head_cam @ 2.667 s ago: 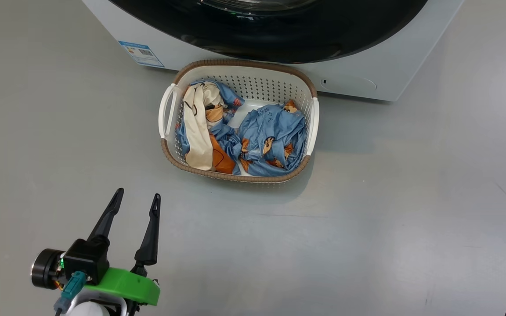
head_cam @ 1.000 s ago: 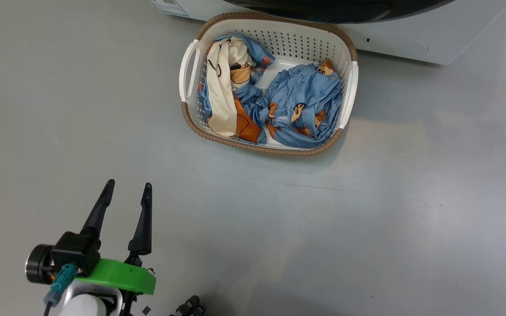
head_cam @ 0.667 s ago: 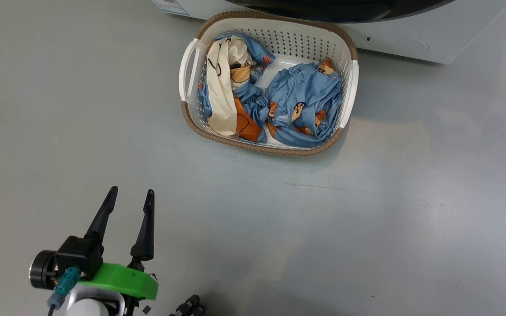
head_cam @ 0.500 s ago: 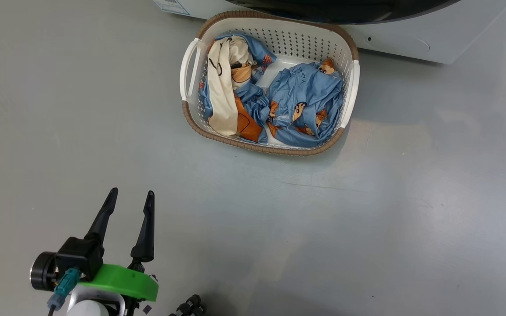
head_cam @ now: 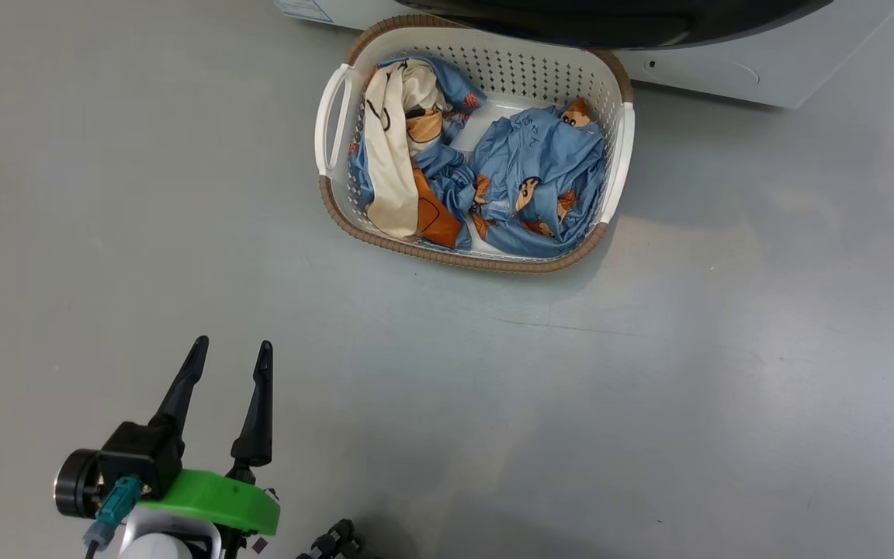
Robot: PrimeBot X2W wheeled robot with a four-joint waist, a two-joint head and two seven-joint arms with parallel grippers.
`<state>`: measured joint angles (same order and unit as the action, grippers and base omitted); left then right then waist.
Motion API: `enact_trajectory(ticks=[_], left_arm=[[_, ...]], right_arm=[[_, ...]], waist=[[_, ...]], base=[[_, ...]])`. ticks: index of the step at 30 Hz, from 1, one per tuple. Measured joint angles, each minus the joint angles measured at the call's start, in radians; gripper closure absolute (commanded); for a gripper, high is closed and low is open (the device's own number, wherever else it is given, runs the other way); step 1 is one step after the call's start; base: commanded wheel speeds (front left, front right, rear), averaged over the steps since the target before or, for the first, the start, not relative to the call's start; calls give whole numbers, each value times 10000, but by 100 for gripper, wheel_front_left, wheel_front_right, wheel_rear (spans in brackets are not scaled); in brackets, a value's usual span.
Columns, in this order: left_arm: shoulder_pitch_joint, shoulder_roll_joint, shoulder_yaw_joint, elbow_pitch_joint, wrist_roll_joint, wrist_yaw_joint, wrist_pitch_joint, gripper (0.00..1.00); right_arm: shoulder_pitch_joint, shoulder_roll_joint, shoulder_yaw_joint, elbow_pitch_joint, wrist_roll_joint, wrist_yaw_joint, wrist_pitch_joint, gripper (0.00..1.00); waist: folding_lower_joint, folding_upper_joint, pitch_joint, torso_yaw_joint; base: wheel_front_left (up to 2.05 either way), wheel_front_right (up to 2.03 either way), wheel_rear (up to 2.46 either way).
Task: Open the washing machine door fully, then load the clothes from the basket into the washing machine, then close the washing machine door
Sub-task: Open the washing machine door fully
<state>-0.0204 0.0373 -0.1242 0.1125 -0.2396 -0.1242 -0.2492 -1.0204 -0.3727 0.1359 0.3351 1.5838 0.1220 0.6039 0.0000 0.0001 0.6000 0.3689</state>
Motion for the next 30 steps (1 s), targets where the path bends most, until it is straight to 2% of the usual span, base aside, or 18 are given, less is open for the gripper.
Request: enact_trajectory(ticks=[9, 18, 30], left_arm=[[-17, -12, 69, 17, -2, 0, 0, 0], [-124, -38, 148, 88, -75, 0, 0, 0], [-219, -44, 244, 274, -351, 0, 0, 0]], right_arm=[[-10, 81, 199, -36, 17, 0, 265, 100], [142, 485, 529, -236, 148, 0, 564, 100], [1446, 972, 917, -483, 372, 0, 784, 100]], waist=[[0, 0, -16, -74], [0, 0, -328, -196], [-1, 0, -1164, -355]], base=[[0, 0, 0], [0, 0, 0], [0, 0, 0]])
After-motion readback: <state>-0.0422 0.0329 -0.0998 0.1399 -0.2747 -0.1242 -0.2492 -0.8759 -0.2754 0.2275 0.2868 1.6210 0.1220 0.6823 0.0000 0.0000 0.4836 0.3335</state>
